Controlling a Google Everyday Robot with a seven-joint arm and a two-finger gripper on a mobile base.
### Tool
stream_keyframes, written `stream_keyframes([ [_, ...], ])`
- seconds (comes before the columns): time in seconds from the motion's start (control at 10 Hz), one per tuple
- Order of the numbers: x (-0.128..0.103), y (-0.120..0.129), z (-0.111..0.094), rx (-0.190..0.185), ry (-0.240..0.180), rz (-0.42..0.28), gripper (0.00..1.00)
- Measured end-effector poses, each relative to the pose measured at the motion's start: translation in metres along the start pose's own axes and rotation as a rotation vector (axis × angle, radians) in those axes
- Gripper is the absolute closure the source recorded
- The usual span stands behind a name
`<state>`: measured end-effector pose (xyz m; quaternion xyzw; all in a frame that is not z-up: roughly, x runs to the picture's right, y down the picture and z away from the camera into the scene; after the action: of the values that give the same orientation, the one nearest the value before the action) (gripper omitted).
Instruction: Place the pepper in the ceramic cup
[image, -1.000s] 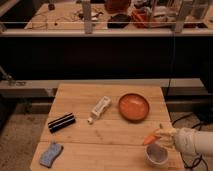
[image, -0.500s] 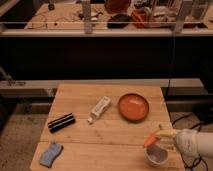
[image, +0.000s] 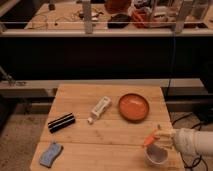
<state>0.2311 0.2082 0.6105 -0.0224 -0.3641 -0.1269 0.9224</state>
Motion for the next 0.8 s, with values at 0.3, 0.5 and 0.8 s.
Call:
stream_keyframes([
  [0.3,-0.001,-0.0002,0.0016,-0.004,-0.004,-0.003,1.0],
  [0.5,-0.0014,-0.0004,0.001,-0.005,-0.007,-0.004,1.0],
  [0.8,-0.0029,-0.0006,-0.0007,-0.007,-0.011,-0.008,1.0],
])
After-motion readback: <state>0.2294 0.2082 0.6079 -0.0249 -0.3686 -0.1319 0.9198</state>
